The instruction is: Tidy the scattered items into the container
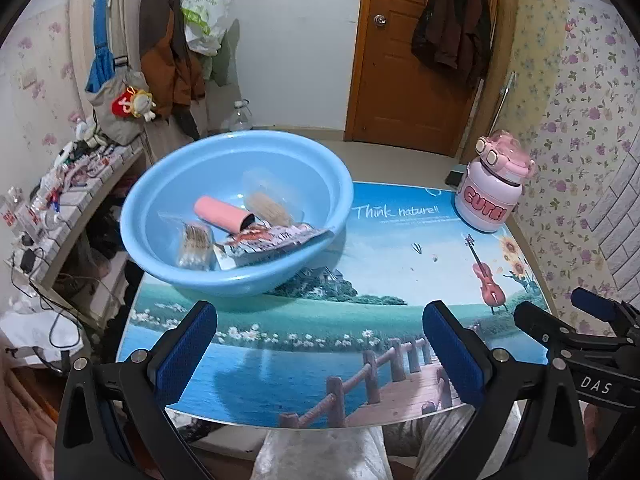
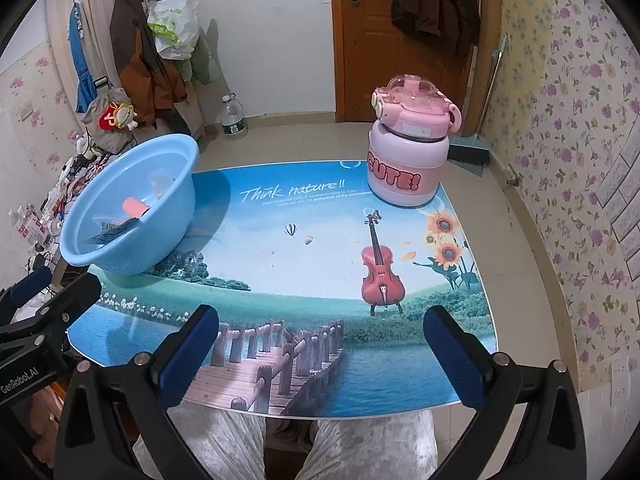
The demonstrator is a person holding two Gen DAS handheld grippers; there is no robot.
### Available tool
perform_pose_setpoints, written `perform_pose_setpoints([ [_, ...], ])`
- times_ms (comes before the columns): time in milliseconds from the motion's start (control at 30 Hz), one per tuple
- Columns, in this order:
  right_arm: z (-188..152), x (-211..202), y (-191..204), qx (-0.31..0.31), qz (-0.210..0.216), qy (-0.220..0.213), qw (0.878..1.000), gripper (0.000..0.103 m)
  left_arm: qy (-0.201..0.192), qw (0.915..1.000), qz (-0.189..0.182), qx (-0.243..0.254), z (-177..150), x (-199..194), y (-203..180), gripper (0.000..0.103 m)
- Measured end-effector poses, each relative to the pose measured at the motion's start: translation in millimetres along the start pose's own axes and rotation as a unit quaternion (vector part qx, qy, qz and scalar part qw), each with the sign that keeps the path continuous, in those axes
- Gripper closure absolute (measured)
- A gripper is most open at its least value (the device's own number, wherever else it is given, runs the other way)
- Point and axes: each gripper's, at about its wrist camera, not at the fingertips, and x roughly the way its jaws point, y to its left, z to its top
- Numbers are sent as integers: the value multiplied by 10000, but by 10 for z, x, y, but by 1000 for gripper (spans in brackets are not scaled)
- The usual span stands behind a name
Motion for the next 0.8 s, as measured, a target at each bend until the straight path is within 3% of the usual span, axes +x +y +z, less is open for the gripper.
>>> perform_pose_setpoints([
  [633,-34,14,-12,10,-10,26,10000,0,-208,9994,-256,-55,-37,-48,-36,0],
  [800,-30,14,-11,10,-11,36,10000,0,-52,9999,-160,-11,-35,7,-49,0],
])
